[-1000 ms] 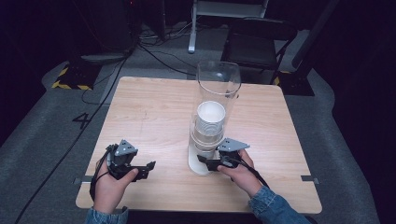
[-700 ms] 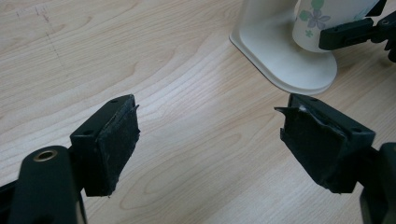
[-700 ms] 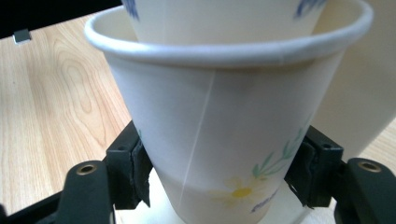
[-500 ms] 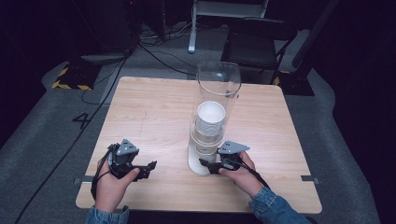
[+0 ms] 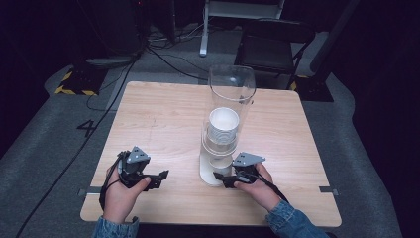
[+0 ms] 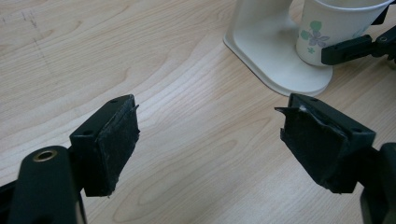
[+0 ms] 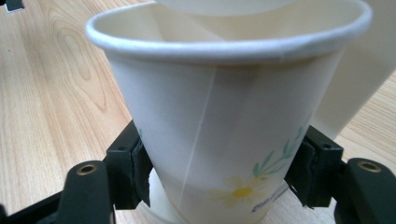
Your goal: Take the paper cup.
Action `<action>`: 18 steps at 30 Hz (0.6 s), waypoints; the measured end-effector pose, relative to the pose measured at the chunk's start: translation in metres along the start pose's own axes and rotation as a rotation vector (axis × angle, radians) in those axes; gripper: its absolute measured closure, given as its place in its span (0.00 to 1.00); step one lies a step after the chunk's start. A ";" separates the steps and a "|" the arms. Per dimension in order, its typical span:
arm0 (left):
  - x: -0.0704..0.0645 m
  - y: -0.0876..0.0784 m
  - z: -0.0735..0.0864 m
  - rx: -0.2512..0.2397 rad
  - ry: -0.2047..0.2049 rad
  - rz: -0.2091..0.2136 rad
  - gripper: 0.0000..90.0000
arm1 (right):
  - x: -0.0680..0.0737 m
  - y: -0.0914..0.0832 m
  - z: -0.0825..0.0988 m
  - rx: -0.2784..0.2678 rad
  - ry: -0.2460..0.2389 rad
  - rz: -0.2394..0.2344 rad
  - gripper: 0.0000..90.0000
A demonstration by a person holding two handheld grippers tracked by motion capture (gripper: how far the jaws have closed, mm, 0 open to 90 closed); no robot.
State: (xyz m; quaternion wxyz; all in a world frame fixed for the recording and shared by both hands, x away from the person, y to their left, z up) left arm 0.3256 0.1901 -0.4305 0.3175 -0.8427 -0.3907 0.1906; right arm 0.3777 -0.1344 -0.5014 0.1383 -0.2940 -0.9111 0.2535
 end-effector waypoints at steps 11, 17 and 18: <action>-0.001 0.009 -0.007 0.003 0.011 0.018 0.21 | -0.010 -0.022 0.002 0.011 0.006 0.065 0.37; -0.001 0.013 -0.012 0.005 0.027 0.031 0.21 | -0.021 -0.037 0.005 0.012 0.015 0.113 0.37; -0.001 0.014 -0.013 0.000 0.024 0.032 0.21 | -0.022 -0.039 0.006 0.011 0.018 0.118 0.37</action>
Point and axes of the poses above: each handheld gripper's, and its own axes: y roughly forward along the jaws, z roughly out of its underside, x roughly to its left, the point moved 2 cm from there along y, roughly forward along the jaws, and after that the axes turned 4 degrees about y, right-handed, at the moved point
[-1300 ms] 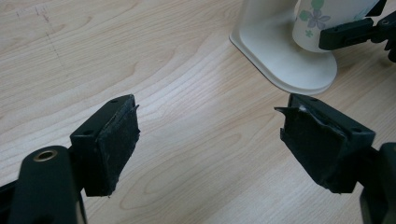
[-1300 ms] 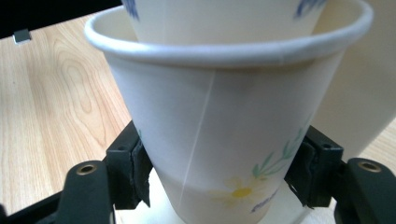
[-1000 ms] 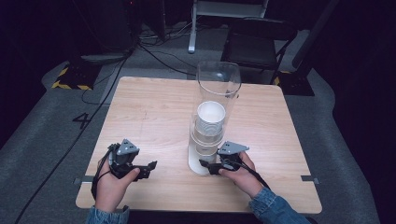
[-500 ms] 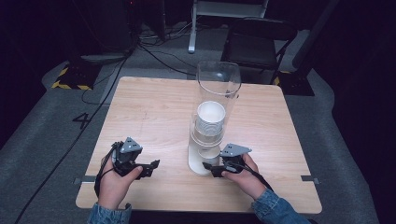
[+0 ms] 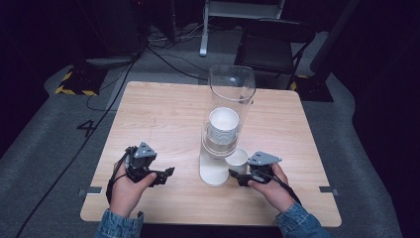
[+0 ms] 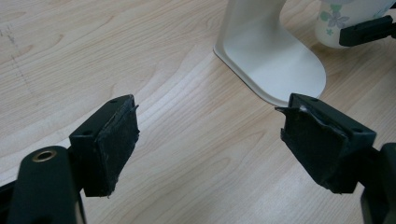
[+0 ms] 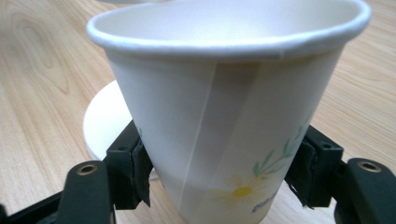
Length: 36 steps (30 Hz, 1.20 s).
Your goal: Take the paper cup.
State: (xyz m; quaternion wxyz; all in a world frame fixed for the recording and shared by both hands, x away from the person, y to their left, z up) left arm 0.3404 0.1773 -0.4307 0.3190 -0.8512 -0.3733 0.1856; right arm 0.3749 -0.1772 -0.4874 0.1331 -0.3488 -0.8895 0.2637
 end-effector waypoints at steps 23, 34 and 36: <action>0.008 -0.003 0.007 0.004 -0.028 -0.016 0.21 | -0.060 -0.042 -0.024 -0.140 0.103 0.095 0.36; 0.012 -0.006 0.012 0.012 -0.041 -0.025 0.21 | -0.099 -0.036 -0.020 -0.189 0.130 0.190 0.35; 0.012 -0.005 0.012 0.011 -0.043 -0.029 0.21 | -0.108 -0.031 -0.021 -0.196 0.099 0.237 0.35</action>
Point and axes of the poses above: each handheld gripper's, and its own axes: y roughly forward along the jaws, z roughly out of its underside, x roughly to its left, the point moved 2 cm from there along y, roughly forward along the jaws, and after that the axes turned 4 degrees about y, right-handed, at the moved point
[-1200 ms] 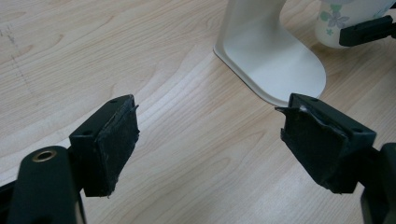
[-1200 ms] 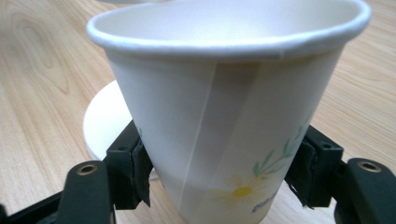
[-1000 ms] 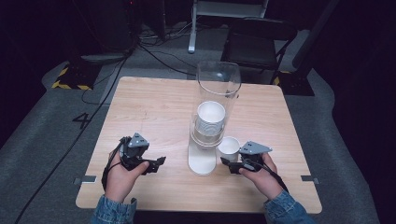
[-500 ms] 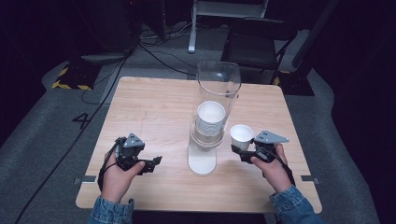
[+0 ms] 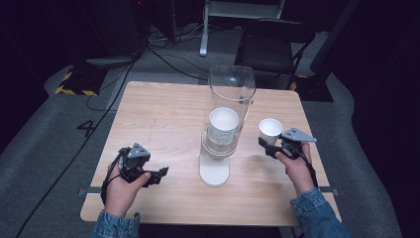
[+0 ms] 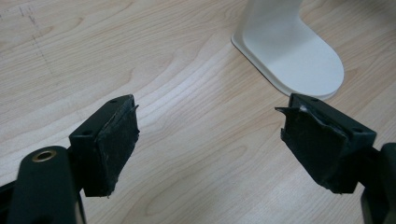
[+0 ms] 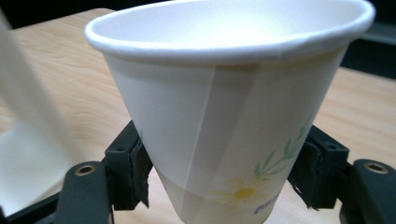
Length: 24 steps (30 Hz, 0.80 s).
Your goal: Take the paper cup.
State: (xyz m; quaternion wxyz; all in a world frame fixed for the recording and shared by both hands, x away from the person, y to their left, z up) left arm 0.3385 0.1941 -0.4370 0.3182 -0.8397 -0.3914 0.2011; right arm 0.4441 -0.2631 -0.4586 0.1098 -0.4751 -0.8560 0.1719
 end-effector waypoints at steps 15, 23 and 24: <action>-0.001 0.002 0.002 0.012 -0.001 0.001 0.21 | -0.016 0.033 0.020 0.080 0.035 -0.027 0.36; -0.002 0.002 0.001 0.016 0.004 0.004 0.21 | -0.015 0.040 0.029 0.155 0.023 -0.068 0.36; -0.002 0.002 0.001 0.016 0.004 0.004 0.21 | -0.015 0.040 0.029 0.155 0.023 -0.068 0.36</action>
Point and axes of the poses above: each handheld gripper's, and its own axes: y roughly forward along the jaws, z roughly out of its underside, x roughly to its left, the point moved 2 cm from there along y, roughly forward along the jaws, and after that the axes turned 4 degrees about y, right-handed, at the moved point
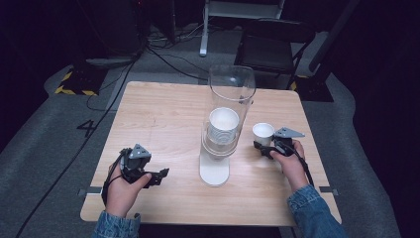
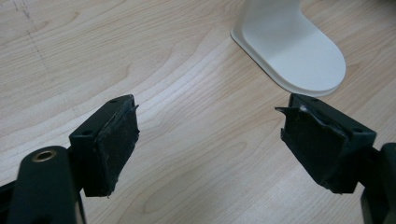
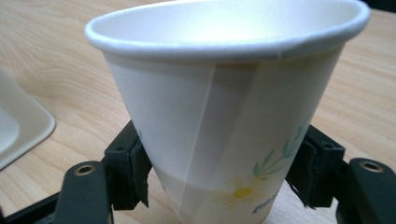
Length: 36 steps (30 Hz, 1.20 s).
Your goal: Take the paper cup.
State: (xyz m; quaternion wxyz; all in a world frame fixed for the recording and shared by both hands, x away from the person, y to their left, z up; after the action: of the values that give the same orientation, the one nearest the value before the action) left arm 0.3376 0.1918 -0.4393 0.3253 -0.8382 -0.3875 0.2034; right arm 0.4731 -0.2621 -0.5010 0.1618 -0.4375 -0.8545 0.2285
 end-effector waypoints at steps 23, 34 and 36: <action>-0.002 0.003 0.000 0.003 0.005 0.008 0.21 | 0.011 0.007 0.009 0.093 0.019 -0.025 0.33; -0.002 0.003 -0.002 0.002 0.008 0.011 0.21 | 0.013 0.004 0.011 0.102 0.025 0.030 0.18; -0.002 0.004 -0.002 0.002 0.010 0.013 0.21 | 0.014 -0.001 0.011 0.107 0.016 0.028 0.18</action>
State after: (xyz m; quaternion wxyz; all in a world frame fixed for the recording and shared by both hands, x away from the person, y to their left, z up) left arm 0.3396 0.1875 -0.4403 0.3268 -0.8415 -0.3800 0.2017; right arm 0.4591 -0.2536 -0.5084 0.1886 -0.4417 -0.8336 0.2728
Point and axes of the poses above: each handheld gripper's, and its own axes: y roughly forward along the jaws, z roughly out of its underside, x roughly to its left, the point moved 2 cm from there along y, roughly forward along the jaws, and after that the axes turned 4 degrees about y, right-handed, at the moved point
